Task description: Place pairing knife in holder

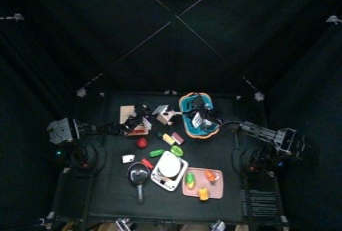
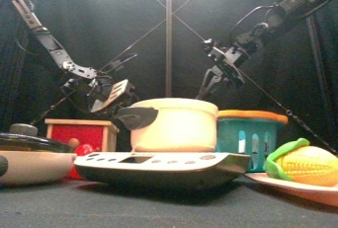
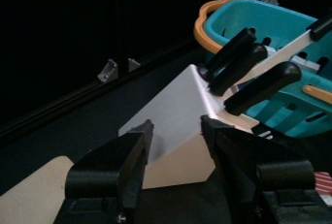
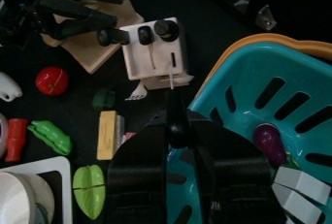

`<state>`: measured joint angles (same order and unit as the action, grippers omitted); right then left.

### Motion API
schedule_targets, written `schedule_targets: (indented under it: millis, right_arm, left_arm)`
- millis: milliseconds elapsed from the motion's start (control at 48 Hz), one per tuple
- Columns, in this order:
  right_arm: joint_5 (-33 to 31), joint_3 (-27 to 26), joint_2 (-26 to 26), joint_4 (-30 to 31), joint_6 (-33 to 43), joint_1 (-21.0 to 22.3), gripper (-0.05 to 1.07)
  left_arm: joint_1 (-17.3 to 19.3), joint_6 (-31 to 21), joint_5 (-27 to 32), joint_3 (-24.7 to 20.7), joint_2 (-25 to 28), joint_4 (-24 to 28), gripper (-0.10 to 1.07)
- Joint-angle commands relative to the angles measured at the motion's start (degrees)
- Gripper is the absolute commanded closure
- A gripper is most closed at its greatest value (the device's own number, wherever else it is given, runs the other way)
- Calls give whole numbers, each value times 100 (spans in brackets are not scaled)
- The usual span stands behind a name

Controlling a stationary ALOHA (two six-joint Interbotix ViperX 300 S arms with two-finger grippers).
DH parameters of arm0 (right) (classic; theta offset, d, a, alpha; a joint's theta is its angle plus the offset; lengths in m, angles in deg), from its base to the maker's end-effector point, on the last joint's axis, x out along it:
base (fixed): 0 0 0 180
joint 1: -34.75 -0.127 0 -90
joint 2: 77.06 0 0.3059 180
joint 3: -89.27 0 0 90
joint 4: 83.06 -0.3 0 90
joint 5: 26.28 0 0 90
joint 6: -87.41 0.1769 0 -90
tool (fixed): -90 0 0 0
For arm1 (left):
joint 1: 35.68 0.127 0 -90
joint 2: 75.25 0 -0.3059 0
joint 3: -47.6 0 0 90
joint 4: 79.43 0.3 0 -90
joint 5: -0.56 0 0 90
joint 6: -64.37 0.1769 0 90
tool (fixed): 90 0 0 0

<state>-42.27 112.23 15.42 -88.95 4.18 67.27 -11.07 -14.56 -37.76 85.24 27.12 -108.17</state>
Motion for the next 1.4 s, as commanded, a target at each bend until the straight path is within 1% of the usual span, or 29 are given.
schedule_targets:
  millis: [0,521,1083,1375]
  right_arm:
    - [35,-149,62,0,-18,70,56]
    - [88,-237,-88,0,-18,105,56]
    - [79,-299,-229,-9,-18,44,56]
    - [70,-316,-237,-18,-9,-114,56]
  left_arm:
    - [18,18,-26,-123,-35,18,15]
    - [18,9,-9,-114,-44,26,15]
    - [18,9,-9,-105,-35,18,15]
    - [26,9,-9,-105,-35,18,15]
